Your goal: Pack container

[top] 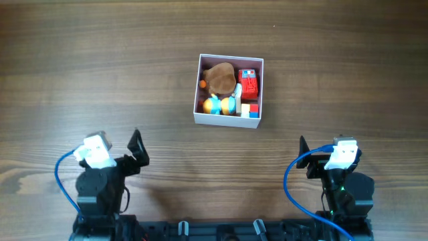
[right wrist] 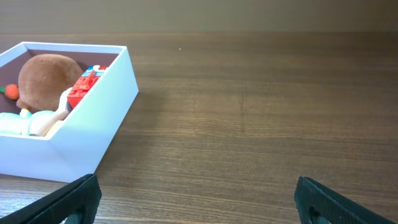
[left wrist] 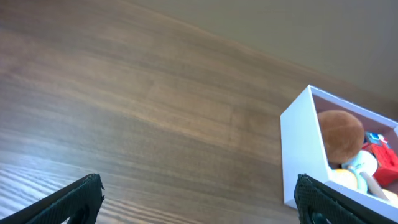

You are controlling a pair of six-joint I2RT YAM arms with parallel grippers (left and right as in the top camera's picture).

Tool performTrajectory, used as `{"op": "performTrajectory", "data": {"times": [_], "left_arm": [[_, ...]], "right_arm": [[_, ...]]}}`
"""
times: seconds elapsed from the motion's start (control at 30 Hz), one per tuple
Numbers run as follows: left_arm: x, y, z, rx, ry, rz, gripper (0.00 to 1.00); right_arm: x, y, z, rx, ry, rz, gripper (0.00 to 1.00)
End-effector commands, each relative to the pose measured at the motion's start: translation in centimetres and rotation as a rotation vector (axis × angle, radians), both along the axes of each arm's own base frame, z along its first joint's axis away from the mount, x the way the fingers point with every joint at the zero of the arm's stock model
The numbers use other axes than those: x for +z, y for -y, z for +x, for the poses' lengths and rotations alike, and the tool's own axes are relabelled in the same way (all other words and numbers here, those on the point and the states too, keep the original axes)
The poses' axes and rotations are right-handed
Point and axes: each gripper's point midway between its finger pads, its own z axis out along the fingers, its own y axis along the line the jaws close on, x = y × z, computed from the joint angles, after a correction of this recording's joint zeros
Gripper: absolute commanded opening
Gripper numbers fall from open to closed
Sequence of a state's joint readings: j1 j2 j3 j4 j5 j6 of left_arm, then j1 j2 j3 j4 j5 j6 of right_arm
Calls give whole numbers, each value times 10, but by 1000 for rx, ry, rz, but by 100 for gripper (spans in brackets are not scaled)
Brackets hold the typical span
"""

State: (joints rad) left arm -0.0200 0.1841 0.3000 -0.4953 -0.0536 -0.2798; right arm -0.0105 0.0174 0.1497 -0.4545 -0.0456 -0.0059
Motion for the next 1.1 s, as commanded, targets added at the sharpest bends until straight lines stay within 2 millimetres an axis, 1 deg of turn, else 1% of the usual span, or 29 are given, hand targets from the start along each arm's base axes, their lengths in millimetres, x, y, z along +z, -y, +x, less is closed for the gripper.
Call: {"op": "performTrajectory", "data": {"times": [0.0,0.33,0.47,0.67,0.87,0.93,0.97,1.03,1.07], "left_arm": [[-9,5,-1,-19,23,-29,100],[-6,5,13,-21,180,-30,100],[-12,4,13,-13,193,-27,100],[-7,-3,13,22,216,-17,100],[-7,-2,13,21,216,-18,100],[-1,-6,14,41,242,-7,100],[7,-13,15,82,278,2,100],[31,-28,14,170,378,13,100],[42,-33,13,195,426,12,100]], "right_arm": [[1,-2,0,14,13,-5,100],[1,-2,0,14,13,-6,100],[1,-2,0,14,13,-5,100],[1,-2,0,14,13,-5,100],[1,-2,0,14,13,-5,100],[1,-2,0,14,13,-5,100],[1,-2,0,14,13,-5,100],[1,-2,0,14,13,-5,100],[1,-2,0,14,13,-6,100]]}}
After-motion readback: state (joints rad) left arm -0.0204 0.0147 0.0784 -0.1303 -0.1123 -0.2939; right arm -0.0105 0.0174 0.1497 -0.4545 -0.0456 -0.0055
